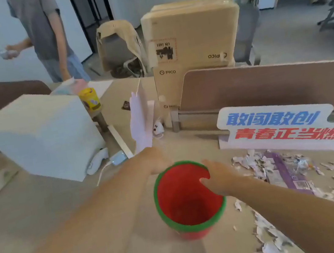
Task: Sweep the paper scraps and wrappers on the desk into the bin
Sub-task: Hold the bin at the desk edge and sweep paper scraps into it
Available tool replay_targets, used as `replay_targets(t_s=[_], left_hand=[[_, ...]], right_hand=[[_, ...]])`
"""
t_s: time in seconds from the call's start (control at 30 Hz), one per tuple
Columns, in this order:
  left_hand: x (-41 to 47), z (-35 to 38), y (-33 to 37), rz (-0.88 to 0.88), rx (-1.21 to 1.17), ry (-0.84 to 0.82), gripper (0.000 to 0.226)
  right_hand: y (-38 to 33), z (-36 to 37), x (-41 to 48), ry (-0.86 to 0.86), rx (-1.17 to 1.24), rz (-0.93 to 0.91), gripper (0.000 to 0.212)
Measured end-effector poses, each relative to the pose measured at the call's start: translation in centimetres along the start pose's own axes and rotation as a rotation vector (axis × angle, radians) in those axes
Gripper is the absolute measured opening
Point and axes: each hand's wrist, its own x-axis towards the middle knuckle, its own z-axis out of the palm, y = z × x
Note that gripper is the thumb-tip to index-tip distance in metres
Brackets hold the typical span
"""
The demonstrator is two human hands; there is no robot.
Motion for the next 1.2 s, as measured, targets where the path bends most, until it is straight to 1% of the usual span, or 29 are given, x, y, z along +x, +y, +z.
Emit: replay_targets(t_s=[0.03,0.07,0.1,0.2,0.3,0.37,0.43,0.5,0.53,0.6,0.67,0.7,0.8,0.93,0.97,1.13,1.2], left_hand=[[0.1,1.0,-0.3,-0.018,-0.005,-0.052,0.036],[0.6,2.0,-0.7,-0.027,-0.050,-0.058,0.041],[0.9,3.3,-1.2,-0.018,-0.105,-0.058,0.040],[2.1,5.3,-2.1,-0.025,-0.227,0.055,0.040],[3.2,5.1,-2.3,0.017,-0.352,0.139,0.041],[3.9,4.7,-1.9,0.060,-0.406,0.204,0.036],[4.2,4.0,-1.5,0.060,-0.394,0.274,0.032],[4.8,3.5,-1.4,0.059,-0.346,0.322,0.034],[5.3,3.4,-1.4,0.052,-0.327,0.345,0.033],[6.1,3.3,-1.5,0.028,-0.325,0.372,0.029],[6.9,3.6,-1.0,0.002,-0.309,0.401,0.027],[7.3,3.7,-0.6,-0.005,-0.285,0.406,0.028],[8.5,4.5,1.1,0.024,-0.178,0.367,0.026],[9.4,5.1,2.8,0.053,-0.091,0.333,0.030],[9.6,5.3,3.1,0.061,-0.080,0.321,0.029],[10.8,6.0,3.6,0.092,-0.047,0.304,0.017],[11.3,5.9,3.4,0.104,-0.034,0.298,0.017]], right_hand=[[-0.3,0.9,0.0,0.002,-0.048,0.013,0.057],[-0.2,1.6,0.5,0.047,-0.047,0.034,0.055],[-0.2,2.4,0.6,0.081,-0.013,0.057,0.056],[0.4,3.5,1.5,0.155,0.144,0.105,0.058],[1.4,3.3,2.7,0.220,0.212,0.074,0.045],[2.6,3.3,3.0,0.277,0.292,0.085,0.039],[4.3,3.8,2.1,0.339,0.387,0.160,0.040],[6.9,5.8,0.4,0.366,0.422,0.276,0.045],[8.2,7.1,-0.8,0.340,0.410,0.339,0.049],[10.5,9.9,-3.1,0.280,0.299,0.451,0.062],[11.9,12.2,-5.2,0.277,0.171,0.488,0.080],[12.3,13.2,-6.0,0.293,0.134,0.481,0.083],[13.0,16.2,-8.0,0.324,0.032,0.441,0.082],[12.6,18.5,-9.3,0.227,-0.061,0.410,0.079],[12.7,18.8,-9.1,0.227,-0.075,0.409,0.079],[12.8,18.7,-4.1,0.322,-0.119,0.334,0.083],[13.0,18.0,-1.4,0.307,-0.146,0.297,0.084]])
